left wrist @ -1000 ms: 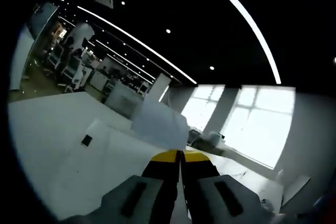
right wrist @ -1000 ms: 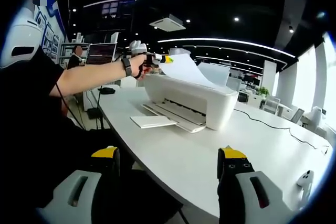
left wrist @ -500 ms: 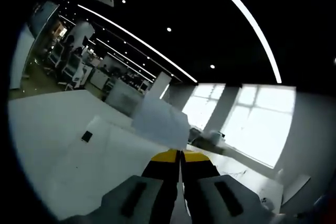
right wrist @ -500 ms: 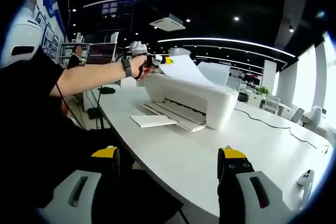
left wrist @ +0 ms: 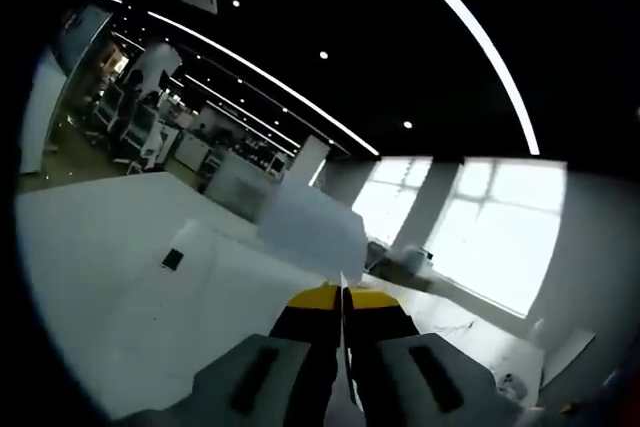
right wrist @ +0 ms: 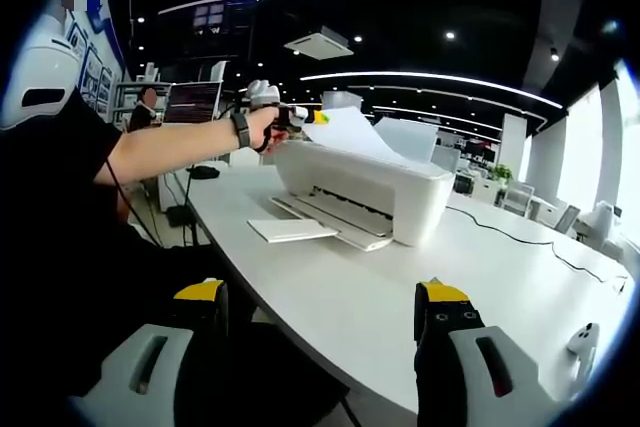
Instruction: Remove the paper from the printer output slot and place it on top of the printer
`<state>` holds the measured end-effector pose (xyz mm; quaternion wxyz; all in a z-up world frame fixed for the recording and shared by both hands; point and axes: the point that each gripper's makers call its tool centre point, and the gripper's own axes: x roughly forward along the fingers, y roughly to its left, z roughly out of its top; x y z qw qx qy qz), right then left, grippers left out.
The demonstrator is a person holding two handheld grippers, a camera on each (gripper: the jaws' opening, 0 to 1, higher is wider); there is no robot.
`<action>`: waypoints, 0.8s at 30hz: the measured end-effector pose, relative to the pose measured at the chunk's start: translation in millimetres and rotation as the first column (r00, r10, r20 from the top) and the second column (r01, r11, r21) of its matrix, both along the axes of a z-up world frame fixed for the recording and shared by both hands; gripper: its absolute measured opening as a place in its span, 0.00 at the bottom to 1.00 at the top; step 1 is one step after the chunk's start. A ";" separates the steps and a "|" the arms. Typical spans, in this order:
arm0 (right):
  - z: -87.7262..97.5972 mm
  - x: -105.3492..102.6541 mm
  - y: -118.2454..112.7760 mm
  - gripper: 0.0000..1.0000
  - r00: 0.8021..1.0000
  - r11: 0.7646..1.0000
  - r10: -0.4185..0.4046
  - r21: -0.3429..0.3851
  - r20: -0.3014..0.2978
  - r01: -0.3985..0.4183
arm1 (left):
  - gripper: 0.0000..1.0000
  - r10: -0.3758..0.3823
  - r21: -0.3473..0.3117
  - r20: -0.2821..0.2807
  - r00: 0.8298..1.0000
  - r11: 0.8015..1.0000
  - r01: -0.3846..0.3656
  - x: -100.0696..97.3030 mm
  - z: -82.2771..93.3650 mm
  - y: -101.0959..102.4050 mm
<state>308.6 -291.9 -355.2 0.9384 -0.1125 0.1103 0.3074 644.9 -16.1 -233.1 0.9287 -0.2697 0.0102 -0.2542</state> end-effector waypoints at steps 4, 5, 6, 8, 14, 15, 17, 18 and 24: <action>-0.3 -0.1 0.3 0.71 1.000 1.000 0.001 0.002 -0.001 -0.001 | 0.08 0.006 0.009 0.000 1.000 1.000 -0.006 1.1 -0.4 1.7; -0.7 -0.1 0.3 0.71 1.000 1.000 0.002 0.001 -0.002 -0.002 | 0.09 0.009 0.013 -0.002 1.000 1.000 -0.009 1.1 -1.1 2.2; -1.0 -0.1 0.2 0.71 1.000 1.000 0.001 0.001 -0.003 -0.001 | 0.10 0.011 0.014 -0.005 1.000 1.000 -0.011 1.1 -1.9 2.4; -1.1 0.0 -0.1 0.71 1.000 1.000 0.000 0.001 -0.003 0.000 | 0.11 0.013 0.016 -0.010 1.000 1.000 -0.013 1.5 -3.3 3.1; 1.1 -0.4 -0.4 0.71 1.000 1.000 -0.001 0.002 0.009 0.001 | 0.12 0.019 0.034 -0.009 1.000 0.999 -0.019 1.8 -5.6 3.6; 1.3 -0.5 -0.4 0.71 1.000 1.000 -0.001 0.003 0.009 0.001 | 0.13 0.020 0.037 -0.011 1.000 0.999 -0.020 2.0 -6.0 4.0; 1.6 -0.7 -0.7 0.71 1.000 1.000 -0.001 0.005 0.010 0.001 | 0.14 0.023 0.042 -0.017 1.000 0.999 -0.022 2.9 -7.1 5.0; 1.5 -0.8 -0.9 0.71 1.000 1.000 -0.001 0.004 0.010 0.001 | 0.15 0.024 0.045 -0.020 1.000 0.999 -0.023 3.3 -7.6 5.6; 2.1 -0.6 -0.2 0.71 1.000 1.000 0.001 0.007 0.013 -0.001 | 0.17 0.023 0.071 -0.026 0.999 0.997 -0.021 2.5 -10.0 4.0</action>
